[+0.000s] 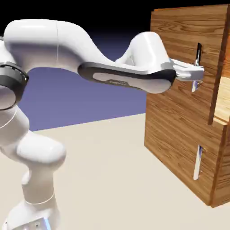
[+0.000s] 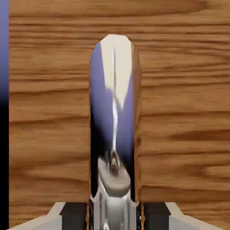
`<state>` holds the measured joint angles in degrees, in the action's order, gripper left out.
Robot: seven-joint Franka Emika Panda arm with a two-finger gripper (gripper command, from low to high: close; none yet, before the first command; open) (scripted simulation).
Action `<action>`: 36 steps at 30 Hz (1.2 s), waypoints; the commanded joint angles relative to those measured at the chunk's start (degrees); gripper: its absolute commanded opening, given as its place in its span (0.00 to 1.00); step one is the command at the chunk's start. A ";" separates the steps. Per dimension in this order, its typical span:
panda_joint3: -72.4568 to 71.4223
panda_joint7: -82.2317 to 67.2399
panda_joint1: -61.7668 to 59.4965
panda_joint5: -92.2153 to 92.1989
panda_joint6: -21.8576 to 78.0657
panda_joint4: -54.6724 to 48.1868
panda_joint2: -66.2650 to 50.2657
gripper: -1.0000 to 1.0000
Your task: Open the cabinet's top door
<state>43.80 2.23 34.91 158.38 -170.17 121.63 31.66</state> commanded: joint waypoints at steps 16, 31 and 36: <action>-29.61 -20.11 -32.34 -31.94 7.29 21.95 14.96 0.00; -48.04 -43.82 -40.63 -69.30 19.04 37.25 35.62 0.00; -55.44 -50.08 -37.38 -81.76 29.00 39.83 41.94 0.00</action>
<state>-11.65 -47.84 -2.46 76.88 -141.14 161.47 73.63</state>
